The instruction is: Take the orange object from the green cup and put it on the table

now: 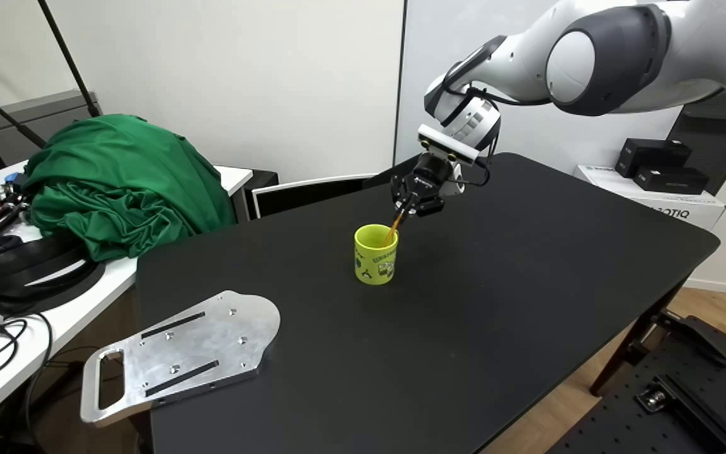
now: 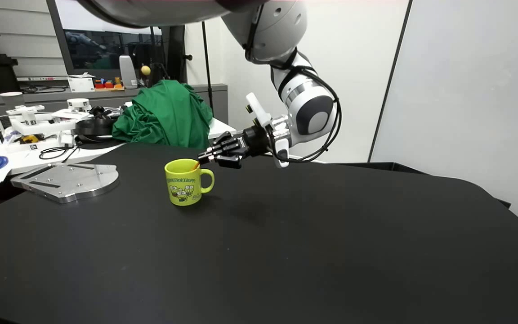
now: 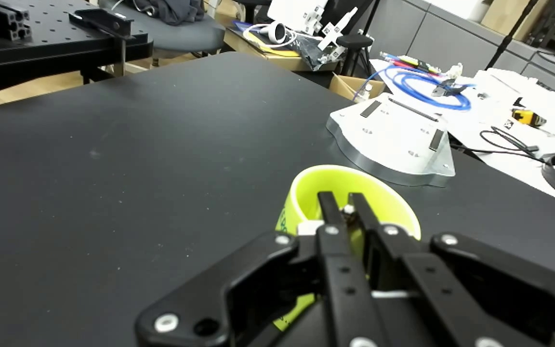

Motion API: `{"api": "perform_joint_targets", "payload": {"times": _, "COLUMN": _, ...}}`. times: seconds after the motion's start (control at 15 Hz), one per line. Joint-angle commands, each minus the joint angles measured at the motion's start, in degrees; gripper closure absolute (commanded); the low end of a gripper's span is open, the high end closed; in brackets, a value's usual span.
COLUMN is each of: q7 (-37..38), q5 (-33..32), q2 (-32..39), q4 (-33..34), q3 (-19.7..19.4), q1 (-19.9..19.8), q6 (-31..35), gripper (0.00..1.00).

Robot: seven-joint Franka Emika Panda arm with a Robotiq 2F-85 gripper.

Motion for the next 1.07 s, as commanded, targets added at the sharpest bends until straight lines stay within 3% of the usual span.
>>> {"api": "perform_joint_targets", "payload": {"times": 0.0, "q7": 1.8, "q5": 0.0, "q2": 0.3, "q4": 2.8, "q3": 0.3, "q1": -0.7, "q6": -1.5, "gripper": 0.98}}
{"api": "perform_joint_targets", "payload": {"times": 0.53, "q7": 3.4, "q5": 1.3, "q2": -0.9, "q4": 6.9, "q3": 1.2, "q1": -1.9, "q6": -5.2, "gripper": 0.98}}
{"api": "perform_joint_targets", "payload": {"times": 1.0, "q7": 6.0, "q5": 4.4, "q2": -2.3, "q4": 11.6, "q3": 2.5, "q1": -3.3, "q6": -12.8, "gripper": 0.98}}
